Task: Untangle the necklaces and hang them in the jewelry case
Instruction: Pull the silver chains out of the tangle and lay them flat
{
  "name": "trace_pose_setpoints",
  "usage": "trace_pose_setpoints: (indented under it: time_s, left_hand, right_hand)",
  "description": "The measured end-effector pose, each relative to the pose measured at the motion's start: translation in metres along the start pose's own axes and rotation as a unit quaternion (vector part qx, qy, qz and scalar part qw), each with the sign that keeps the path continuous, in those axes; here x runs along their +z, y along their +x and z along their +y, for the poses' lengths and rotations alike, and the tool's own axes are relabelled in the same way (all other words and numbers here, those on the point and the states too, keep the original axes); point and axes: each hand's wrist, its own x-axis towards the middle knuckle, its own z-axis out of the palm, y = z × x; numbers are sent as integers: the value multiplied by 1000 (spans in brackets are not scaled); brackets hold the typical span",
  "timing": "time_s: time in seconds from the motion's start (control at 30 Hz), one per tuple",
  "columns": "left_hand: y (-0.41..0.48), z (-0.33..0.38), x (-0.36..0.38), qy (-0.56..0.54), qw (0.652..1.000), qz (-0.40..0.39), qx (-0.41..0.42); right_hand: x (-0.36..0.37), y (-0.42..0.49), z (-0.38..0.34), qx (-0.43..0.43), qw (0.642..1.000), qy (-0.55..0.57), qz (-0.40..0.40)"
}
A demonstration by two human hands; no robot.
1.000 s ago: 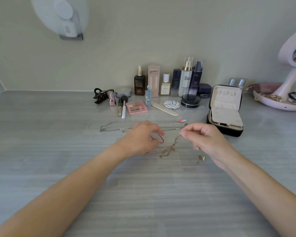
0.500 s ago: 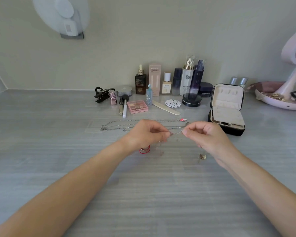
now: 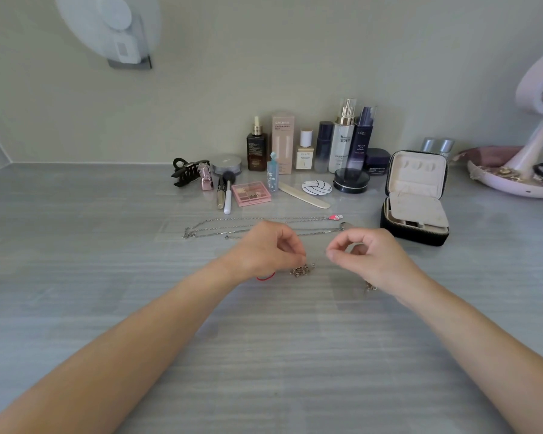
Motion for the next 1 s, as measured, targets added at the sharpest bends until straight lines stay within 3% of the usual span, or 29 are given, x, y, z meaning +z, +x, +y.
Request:
trace_pose_setpoints:
  time_s: [0.23,0.43,0.7,0.83,1.0]
  left_hand:
    - [3,-3,-3,3,999,44,-20]
    - [7,2,-7,-99,985,129,-53]
    - [10,-5,-17,-176,962,190,-86]
    - [12,-10,-19,-126,965,209,-92]
    - [9,-13,-15,38,982,174,-61]
  right_hand:
    - [0,3,2,10,997,47,62]
    - [1,5,7,25,997,31,65]
    - [-6,4,3,2,988,136,69]
    - [-8,5,3,2,982,176,69]
    - [-7,5,3,-2,983,176,52]
